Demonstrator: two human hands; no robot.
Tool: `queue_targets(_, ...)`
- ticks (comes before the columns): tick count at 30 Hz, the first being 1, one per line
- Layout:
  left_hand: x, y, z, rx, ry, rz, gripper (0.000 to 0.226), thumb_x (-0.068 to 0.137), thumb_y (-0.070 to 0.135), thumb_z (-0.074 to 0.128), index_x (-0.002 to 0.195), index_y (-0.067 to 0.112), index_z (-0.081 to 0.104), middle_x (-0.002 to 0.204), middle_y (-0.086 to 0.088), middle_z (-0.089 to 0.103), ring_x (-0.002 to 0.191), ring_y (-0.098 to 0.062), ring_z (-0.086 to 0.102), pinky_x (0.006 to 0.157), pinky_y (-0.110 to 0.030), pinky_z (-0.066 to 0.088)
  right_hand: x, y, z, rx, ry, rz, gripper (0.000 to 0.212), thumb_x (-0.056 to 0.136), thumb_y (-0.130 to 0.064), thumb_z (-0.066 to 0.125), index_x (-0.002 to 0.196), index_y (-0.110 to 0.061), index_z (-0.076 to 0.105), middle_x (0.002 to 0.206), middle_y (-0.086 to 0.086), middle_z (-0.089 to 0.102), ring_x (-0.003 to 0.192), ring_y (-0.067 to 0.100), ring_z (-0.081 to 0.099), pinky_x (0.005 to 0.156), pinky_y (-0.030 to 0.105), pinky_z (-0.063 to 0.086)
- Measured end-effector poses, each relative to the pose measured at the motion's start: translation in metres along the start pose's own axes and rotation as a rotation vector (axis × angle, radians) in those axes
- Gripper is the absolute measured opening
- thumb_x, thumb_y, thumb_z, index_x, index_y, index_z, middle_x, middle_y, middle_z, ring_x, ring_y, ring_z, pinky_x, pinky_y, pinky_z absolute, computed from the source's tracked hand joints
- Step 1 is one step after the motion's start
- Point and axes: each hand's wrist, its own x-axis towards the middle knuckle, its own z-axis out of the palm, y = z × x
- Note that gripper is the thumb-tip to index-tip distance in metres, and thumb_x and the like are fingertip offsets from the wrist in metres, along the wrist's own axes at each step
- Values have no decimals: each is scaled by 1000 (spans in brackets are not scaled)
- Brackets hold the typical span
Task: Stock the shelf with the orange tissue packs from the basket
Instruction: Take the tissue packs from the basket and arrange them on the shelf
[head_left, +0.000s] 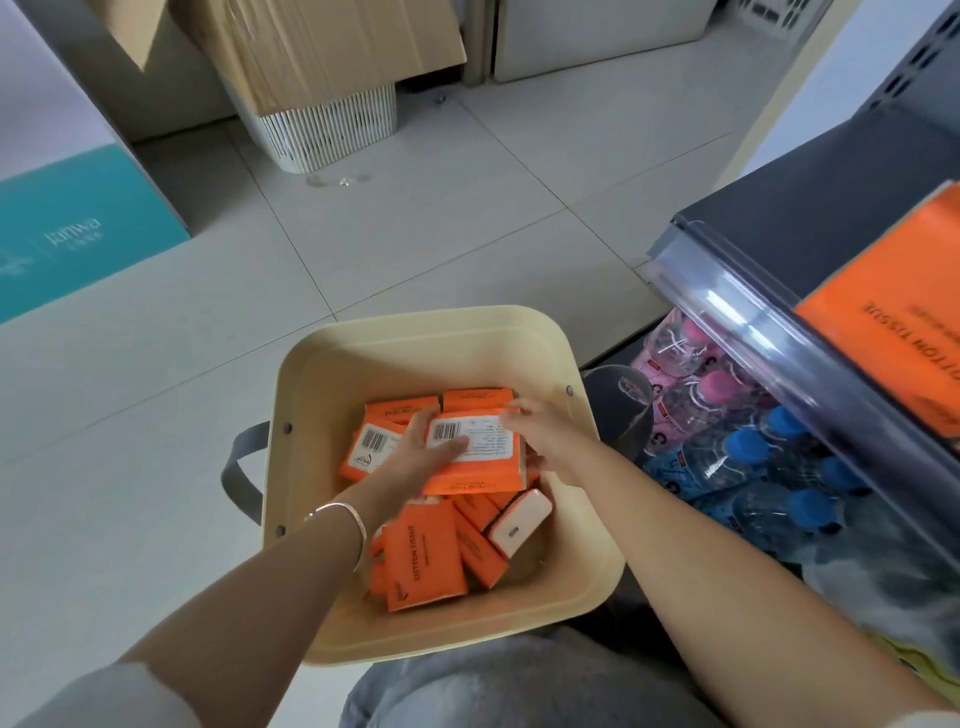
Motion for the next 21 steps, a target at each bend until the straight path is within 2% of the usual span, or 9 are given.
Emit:
queue_targets(2,0,7,0,-217,3,-88,53,89,21,63,131,36,34,108,-10,58,75,-25,65,55,-36,58,0,-5,1,-57,69,-42,32,99,-26,45,129,-16,52,117,10,63,103,26,61,92,43,52)
queue_targets(5,3,17,3,-235,111,-110,55,91,19,61,137,31,32,97,-10,59,65,-21,62,46,-31,56,-4,-11,1,-572,254,-331,40,97,-21,43,137,-19,48,137,7,49,125,26,47,104,39,40)
queue_targets(7,6,21,2,-204,189,-120,57,93,21,58,142,27,29,91,-8,56,63,-18,58,39,-25,52,-13,-16,4,-844,182,-505,48,90,-20,48,138,-26,47,141,1,44,131,25,38,107,40,34)
queue_targets(10,7,23,2,-159,211,-148,48,95,23,54,139,22,34,102,-8,52,68,-18,57,38,-23,50,-25,-11,15,-1296,11,-537,65,82,-29,55,143,-32,34,144,-3,39,134,25,33,110,47,21)
queue_targets(13,-1,22,4,-140,125,-251,18,97,31,46,106,16,50,99,-12,57,69,-23,60,45,-27,53,-25,1,18,-1468,173,-647,50,89,-29,53,137,-24,39,129,2,51,116,28,50,93,42,37)
queue_targets(15,0,12,0,-87,138,-267,28,99,36,39,106,12,52,99,-13,60,65,-23,60,48,-28,51,-21,6,12,-1364,226,-619,36,91,-24,51,127,-18,44,118,4,57,103,29,57,73,37,44)
queue_targets(17,6,-6,-8,344,167,-157,25,99,26,39,118,13,50,112,-10,59,71,-19,59,51,-25,49,-20,10,3,-1301,233,-523,31,91,-26,54,119,-17,45,111,4,58,97,28,60,63,34,43)
queue_targets(19,10,-28,-16,812,147,-25,27,97,20,41,123,20,49,113,-5,59,86,-17,59,67,-26,53,-19,14,-2,-1280,247,-491,32,90,-30,57,116,-16,45,107,4,59,93,27,61,62,33,42)
queue_targets(21,9,-45,-21,1088,76,14,35,94,20,43,127,26,48,121,-3,55,103,-20,56,85,-36,52,-18,16,-1,-1267,258,-498,31,91,-31,56,116,-16,45,104,4,59,90,27,61,60,33,43)
